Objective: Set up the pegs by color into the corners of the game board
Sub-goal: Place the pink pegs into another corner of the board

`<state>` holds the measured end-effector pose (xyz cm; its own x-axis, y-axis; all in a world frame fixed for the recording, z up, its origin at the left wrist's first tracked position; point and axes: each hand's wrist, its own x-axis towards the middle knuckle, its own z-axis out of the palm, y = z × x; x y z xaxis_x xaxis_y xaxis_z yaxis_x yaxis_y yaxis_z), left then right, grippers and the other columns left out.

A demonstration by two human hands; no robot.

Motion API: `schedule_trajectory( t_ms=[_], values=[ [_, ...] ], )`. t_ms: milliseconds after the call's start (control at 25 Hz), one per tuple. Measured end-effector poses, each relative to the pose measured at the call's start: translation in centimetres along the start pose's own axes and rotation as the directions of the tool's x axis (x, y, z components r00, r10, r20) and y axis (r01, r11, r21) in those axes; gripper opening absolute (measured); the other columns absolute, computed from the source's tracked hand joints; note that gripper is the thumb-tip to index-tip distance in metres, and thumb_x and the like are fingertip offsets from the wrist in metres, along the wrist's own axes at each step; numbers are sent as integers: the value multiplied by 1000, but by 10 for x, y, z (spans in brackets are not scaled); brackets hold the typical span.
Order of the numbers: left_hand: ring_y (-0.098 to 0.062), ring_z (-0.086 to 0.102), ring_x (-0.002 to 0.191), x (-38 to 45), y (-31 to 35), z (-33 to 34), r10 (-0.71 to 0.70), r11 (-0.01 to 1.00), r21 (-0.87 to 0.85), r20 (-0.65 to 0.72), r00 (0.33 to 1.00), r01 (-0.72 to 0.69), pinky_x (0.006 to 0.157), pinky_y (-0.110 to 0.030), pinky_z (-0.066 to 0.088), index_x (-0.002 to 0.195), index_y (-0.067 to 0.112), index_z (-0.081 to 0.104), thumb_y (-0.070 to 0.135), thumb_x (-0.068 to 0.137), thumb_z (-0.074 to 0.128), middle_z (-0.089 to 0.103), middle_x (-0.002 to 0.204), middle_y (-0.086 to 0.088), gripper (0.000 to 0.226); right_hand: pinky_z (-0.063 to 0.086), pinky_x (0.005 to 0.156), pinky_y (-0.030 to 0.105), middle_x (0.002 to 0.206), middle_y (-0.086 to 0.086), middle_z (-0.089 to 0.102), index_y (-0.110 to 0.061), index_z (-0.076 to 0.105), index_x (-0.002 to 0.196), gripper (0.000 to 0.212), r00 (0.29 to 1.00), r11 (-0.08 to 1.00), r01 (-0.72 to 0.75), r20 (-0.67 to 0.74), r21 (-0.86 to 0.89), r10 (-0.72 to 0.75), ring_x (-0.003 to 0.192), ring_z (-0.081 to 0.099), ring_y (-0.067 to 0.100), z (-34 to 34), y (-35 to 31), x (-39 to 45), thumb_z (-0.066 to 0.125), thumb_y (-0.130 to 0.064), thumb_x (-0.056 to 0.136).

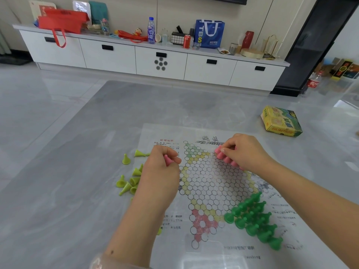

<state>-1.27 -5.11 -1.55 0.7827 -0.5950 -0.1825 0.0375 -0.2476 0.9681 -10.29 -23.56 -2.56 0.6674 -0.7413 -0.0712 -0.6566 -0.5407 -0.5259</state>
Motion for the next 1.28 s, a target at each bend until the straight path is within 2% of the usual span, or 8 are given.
schedule_trajectory(
  t_ms=[360, 520, 680, 840, 1000, 1120, 1280],
  values=[
    [-8, 47, 62, -1, 1, 0, 2, 1000, 9, -4, 1000, -2, 37, -4, 35, 83, 20, 49, 0, 90, 33, 57, 89, 5, 27, 39, 41, 5, 77, -6, 70, -15, 72, 85, 16, 1000, 997, 0, -14, 83, 1, 58, 59, 3, 2, 6, 2, 56, -13, 87],
    [-8, 46, 61, -2, 1, 1, 2, 1000, 31, 2, 1000, -2, 33, -4, 33, 89, 17, 51, 1, 91, 33, 56, 83, 6, 25, 48, 53, 14, 79, -8, 68, -15, 72, 84, 15, 999, 997, 17, -32, 81, -15, 64, 62, 5, 3, 7, 1, 57, -13, 86],
    [-8, 47, 63, -2, 1, 0, 2, 1000, 27, 15, 1000, -3, 35, -4, 34, 87, 19, 50, 1, 91, 33, 57, 89, 5, 25, 54, 61, 21, 82, -7, 68, -17, 72, 85, 16, 998, 998, 52, -27, 29, -51, 68, 65, 7, 3, 7, 0, 57, -11, 86],
    [-8, 49, 64, -2, 0, 1, 16, 999, 31, 37, 999, -17, 41, -7, 39, 83, 22, 48, 4, 93, 35, 60, 91, 5, 25, 50, 56, 17, 80, -4, 67, -15, 72, 87, 15, 999, 998, 47, -17, 38, -47, 67, 64, 8, 2, 6, 0, 57, -11, 87],
    [-9, 57, 73, -4, -1, 2, 40, 996, 80, 119, 992, -50, 56, -16, 44, 86, 24, 47, 10, 92, 45, 65, 94, 6, 16, 44, 40, 14, 70, 1, 69, -13, 72, 84, 18, 1000, 994, 8, 3, 107, -9, 48, 60, 5, -6, -1, -2, 54, -13, 89],
    [-12, 58, 75, -7, 0, 2, 41, 994, 95, 156, 987, -56, 54, -17, 43, 87, 25, 47, 17, 90, 53, 66, 97, 2, 11, 47, 40, 21, 65, -1, 63, -12, 70, 80, 19, 998, 995, 26, -53, 99, -21, 39, 54, 5, -14, -11, -7, 53, -14, 89],
    [-15, 57, 74, -7, 0, 0, 32, 995, 88, 146, 989, -46, 54, -18, 42, 87, 25, 46, 21, 90, 54, 67, 98, -2, 10, 43, 35, 16, 61, -5, 62, -13, 71, 83, 17, 1000, 1000, 18, -14, -14, -18, 36, 53, 2, -11, -13, -5, 54, -11, 88]
  ],
)
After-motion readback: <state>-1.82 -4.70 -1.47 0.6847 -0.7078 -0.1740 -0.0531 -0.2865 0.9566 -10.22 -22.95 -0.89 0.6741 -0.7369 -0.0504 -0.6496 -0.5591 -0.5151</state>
